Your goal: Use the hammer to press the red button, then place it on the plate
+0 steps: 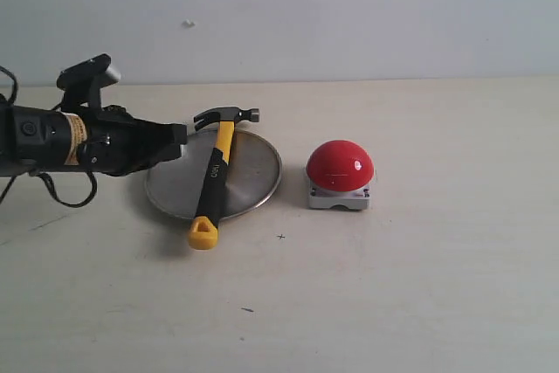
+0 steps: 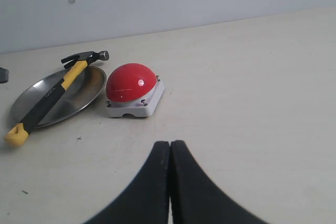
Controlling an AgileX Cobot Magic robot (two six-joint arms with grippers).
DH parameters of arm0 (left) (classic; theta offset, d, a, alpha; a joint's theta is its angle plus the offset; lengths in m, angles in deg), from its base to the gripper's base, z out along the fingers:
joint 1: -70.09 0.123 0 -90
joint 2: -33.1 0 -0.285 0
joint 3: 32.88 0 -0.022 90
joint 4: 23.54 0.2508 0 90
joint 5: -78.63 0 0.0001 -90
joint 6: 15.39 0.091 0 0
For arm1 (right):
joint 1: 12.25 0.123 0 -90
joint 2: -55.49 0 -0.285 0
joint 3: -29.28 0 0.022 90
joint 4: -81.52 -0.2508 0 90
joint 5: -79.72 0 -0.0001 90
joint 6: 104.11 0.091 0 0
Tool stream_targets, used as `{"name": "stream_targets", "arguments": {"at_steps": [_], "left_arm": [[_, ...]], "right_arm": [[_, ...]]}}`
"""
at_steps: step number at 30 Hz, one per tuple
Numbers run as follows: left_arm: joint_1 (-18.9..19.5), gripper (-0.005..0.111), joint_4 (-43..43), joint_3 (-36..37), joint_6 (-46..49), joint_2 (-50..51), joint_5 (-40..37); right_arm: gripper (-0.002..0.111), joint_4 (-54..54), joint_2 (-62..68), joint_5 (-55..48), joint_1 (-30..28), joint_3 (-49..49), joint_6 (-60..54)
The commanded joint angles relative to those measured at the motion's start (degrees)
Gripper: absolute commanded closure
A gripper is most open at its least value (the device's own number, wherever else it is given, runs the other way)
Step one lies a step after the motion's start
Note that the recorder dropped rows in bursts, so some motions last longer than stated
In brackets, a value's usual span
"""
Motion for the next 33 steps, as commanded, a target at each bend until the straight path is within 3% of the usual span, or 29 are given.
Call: {"name": "stream_targets", "arguments": {"at_steps": [1, 4, 7, 10, 12, 16, 27, 33], "left_arm": [[0.1, 0.107, -7.7, 8.8, 9.6, -13.3, -3.1], [0.1, 0.107, -23.7, 17.1, 24.7, -25.6, -2.0], [0.1, 0.107, -34.1, 25.7, 36.3, -38.1, 1.3], [0.1, 0.107, -39.2, 30.8, 43.6, -46.5, 1.4], [0.1, 0.107, -50.2, 35.1, 55.3, -55.0, 0.2], [0.1, 0.107, -59.8, 38.3, 65.7, -64.5, -0.3], [0.4, 0.107, -60.1, 39.8, 66.9, -76.3, -7.0], [7.8, 0.107, -60.1, 45.0, 62.6, -82.2, -5.3]], "right_arm": [[0.108, 0.0, -0.3, 0.3, 0.1, 0.4, -0.5], [0.108, 0.0, -0.3, 0.3, 0.1, 0.4, -0.5], [0.108, 0.0, -0.3, 0.3, 0.1, 0.4, -0.5], [0.108, 0.0, -0.3, 0.3, 0.1, 0.4, -0.5], [0.108, 0.0, -0.3, 0.3, 0.1, 0.4, -0.5], [0.108, 0.0, -0.3, 0.3, 0.1, 0.4, -0.5], [0.108, 0.0, -0.3, 0.3, 0.1, 0.4, -0.5], [0.108, 0.0, -0.3, 0.3, 0.1, 0.4, -0.5]]}}
